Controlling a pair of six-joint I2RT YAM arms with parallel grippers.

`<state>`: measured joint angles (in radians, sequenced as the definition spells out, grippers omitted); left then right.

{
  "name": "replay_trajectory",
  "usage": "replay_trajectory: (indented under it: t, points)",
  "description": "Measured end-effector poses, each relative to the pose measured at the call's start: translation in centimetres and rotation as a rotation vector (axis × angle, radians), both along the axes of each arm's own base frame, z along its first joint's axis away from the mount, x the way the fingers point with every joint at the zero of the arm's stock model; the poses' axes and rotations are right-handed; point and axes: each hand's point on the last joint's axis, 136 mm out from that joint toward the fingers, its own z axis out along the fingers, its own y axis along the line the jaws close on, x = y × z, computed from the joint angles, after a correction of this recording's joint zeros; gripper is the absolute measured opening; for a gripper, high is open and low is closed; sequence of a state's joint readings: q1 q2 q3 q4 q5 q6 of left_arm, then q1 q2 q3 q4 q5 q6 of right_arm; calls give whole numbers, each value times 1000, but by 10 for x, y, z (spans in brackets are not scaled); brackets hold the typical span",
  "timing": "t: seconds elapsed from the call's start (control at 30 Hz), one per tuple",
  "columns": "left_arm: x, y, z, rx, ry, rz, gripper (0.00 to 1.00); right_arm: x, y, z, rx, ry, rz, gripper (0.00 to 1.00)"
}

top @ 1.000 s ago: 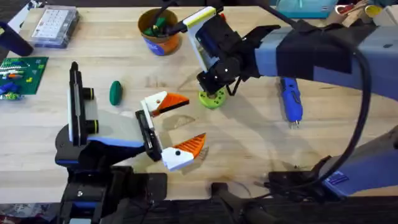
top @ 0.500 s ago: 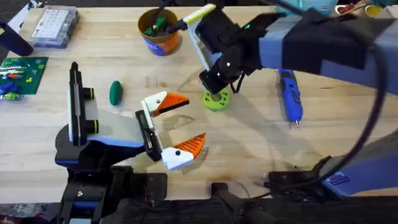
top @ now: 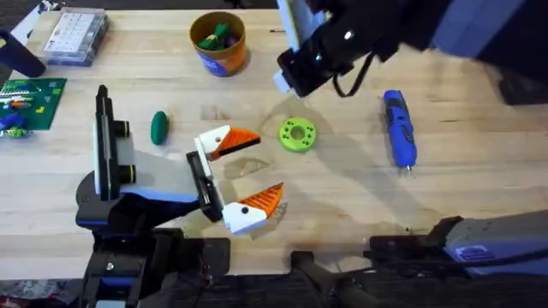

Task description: Pick up the gripper from the table and insert it into the empty holder that is missing its gripper. Then pick up a screw, insert it into the mounting hole, and use the screwdriver to tighten it. Finally, clean up the table by picking up the vegetable and placing it into the bucket.

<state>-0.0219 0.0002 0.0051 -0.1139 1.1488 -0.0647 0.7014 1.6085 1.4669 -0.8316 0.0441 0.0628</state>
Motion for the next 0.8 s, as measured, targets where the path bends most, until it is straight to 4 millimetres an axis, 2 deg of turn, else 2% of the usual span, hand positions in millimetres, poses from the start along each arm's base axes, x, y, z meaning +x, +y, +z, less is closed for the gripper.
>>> replay_trajectory:
  t: [0.2, 0.47, 0.57, 0.8]
  points:
    - [0, 0, 0, 0, 0, 0, 986, -10, 9, 40, 8, -31, 57, 7]
    - [0, 0, 0, 0, 0, 0, 986, -42, 49, 93, 72, -110, 200, 7]
    - [0, 0, 0, 0, 0, 0, 986, -57, 62, 100, 85, -119, 249, 7]
    - [0, 0, 0, 0, 1, 0, 986, -91, 83, 99, 84, -107, 349, 7]
